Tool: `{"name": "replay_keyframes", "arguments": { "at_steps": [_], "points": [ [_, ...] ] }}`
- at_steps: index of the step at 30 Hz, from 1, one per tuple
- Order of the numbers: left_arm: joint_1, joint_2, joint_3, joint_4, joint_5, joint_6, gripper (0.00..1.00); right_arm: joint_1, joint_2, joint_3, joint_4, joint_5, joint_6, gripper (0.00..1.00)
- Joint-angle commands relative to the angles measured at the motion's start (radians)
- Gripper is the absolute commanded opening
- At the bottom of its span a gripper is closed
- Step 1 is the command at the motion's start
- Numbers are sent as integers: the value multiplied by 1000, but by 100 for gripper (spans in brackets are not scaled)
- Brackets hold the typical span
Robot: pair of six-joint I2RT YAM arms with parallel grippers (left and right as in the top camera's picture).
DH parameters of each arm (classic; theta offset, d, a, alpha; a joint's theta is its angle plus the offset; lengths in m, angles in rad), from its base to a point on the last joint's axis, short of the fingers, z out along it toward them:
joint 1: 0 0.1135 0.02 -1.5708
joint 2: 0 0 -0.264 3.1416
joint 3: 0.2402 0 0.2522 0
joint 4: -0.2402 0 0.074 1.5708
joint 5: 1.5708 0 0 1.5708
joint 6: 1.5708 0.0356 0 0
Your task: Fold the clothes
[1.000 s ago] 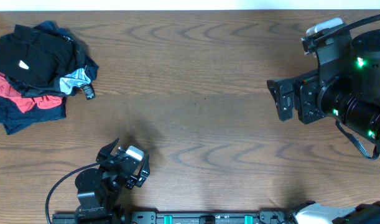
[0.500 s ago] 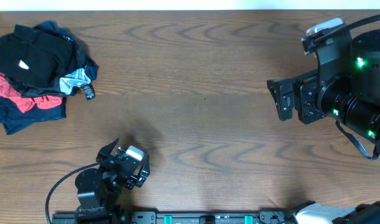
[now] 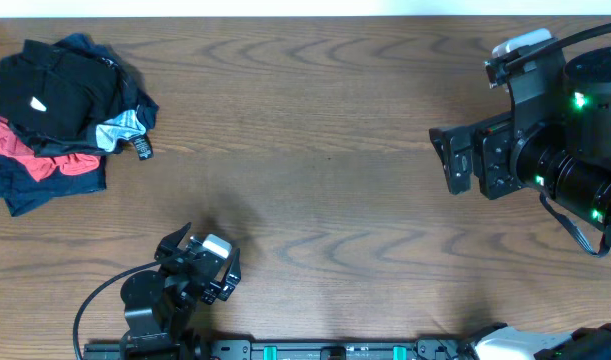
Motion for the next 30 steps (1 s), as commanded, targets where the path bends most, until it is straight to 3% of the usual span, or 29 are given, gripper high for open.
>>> {"name": "replay_keyframes", "arguments": {
  "at_steps": [1,11,16,20,30],
  "points": [
    [4,-7,-13,2,-8,9,98,-8,8,8,10,50,1,99],
    [4,-7,-13,2,-8,9,98,-8,-6,2,292,165,-89,99],
    [4,-7,-13,2,-8,9,98,-13,-131,-108,325,180,-115,99],
    [4,-7,-13,2,-8,9,98,-62,-337,-390,452,164,-106,99],
    [4,-7,-13,2,-8,9,98,-222,-925,-1347,1043,24,-47,99]
  ]
}}
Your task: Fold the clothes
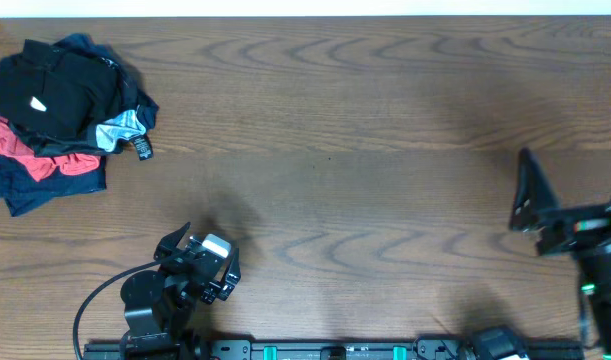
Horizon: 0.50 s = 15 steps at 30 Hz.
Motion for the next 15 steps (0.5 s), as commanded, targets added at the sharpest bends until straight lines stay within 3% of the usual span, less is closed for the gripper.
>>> {"name": "replay_keyframes", "arguments": {
  "at_steps": [1,9,15],
  "points": [
    [4,-7,-13,-1,2,8,98,-52,-115,-280,97,-92,53,99],
    [4,-7,-13,-1,2,8,98,-80,-348,-809,338,-146,201,99],
    [4,-7,-13,-1,2,8,98,-80,-433,-1053,464,-166,273,99]
  ]
}}
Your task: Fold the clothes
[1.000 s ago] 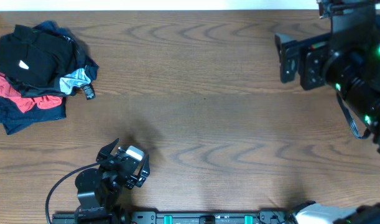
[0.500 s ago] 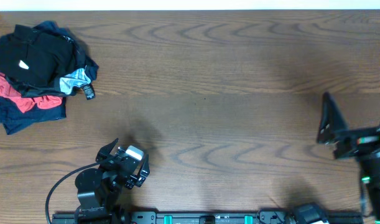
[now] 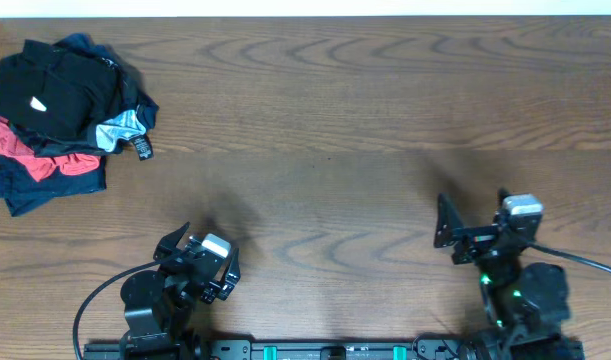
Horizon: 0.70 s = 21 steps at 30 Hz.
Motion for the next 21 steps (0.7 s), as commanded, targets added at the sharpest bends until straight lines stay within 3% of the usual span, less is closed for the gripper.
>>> {"name": "replay_keyframes", "arguments": {
  "at_steps": [1,13,21],
  "points": [
    [4,-7,-13,-2,7,9,98,-8,-57,-111,44,-23,71,99],
    [4,-7,-13,-2,7,9,98,-18,-227,-192,27,-22,69,99],
    [4,-7,-13,-2,7,9,98,-32,-231,-194,10,-23,70,99]
  ]
}}
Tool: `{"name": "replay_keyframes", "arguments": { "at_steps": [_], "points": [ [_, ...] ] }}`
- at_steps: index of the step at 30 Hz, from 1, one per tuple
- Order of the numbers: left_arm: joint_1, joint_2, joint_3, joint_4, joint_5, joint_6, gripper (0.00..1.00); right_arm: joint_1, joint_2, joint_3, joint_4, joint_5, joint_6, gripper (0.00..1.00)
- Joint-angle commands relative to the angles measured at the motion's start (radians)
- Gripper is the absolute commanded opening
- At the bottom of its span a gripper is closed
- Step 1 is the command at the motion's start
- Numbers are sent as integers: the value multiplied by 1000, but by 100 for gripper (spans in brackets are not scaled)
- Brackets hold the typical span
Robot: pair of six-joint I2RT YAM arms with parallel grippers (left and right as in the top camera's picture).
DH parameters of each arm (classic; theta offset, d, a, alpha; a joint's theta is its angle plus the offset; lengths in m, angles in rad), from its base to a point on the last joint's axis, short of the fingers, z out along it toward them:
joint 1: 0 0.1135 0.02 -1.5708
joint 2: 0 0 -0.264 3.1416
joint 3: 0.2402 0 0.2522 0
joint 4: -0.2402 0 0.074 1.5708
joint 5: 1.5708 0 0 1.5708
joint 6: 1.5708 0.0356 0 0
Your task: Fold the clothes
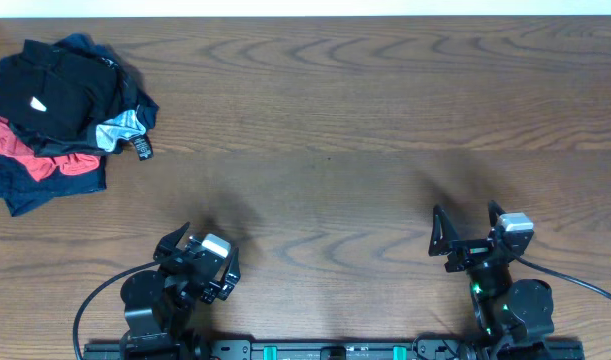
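The clothes lie in a crumpled pile at the table's far left: black pieces on top, with red, navy and light blue ones under and beside them. My left gripper rests folded back at the front left edge, well away from the pile, and its fingers look open and empty. At the front right edge my right gripper sits low over its base, open, with nothing in it. Neither gripper touches any garment.
The brown wooden table runs across the whole view. The arm bases and a rail line the front edge. A cable loops out of the left arm's base.
The right arm has dropped slightly lower and a little to the left at the front right edge. The left arm and the clothes pile are where they were.
At first the right arm was raised high over the table's right side, close to the camera. Then it stood lower at the right edge, then folded down at the front right, where it is now. The left arm and the pile never moved.
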Motion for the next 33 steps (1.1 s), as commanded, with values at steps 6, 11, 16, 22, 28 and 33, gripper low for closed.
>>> {"name": "replay_keyframes", "arguments": {
  "at_steps": [6,11,16,22,28,33],
  "points": [
    [4,-7,-13,-1,7,9,98,-99,-9,-20,-106,-39,16,99],
    [4,-7,-13,-1,7,9,98,-202,-9,-20,-109,-75,16,99],
    [4,-7,-13,-2,7,9,98,-252,-9,-20,-110,-75,-8,99],
    [4,-7,-13,-2,7,9,98,-251,-9,-20,-106,-74,-14,99],
    [4,-7,-13,-2,7,9,98,-251,-9,-20,-106,-74,-14,99],
    [4,-7,-13,-2,7,9,98,-251,-9,-20,-106,-74,-14,99]
  ]
}}
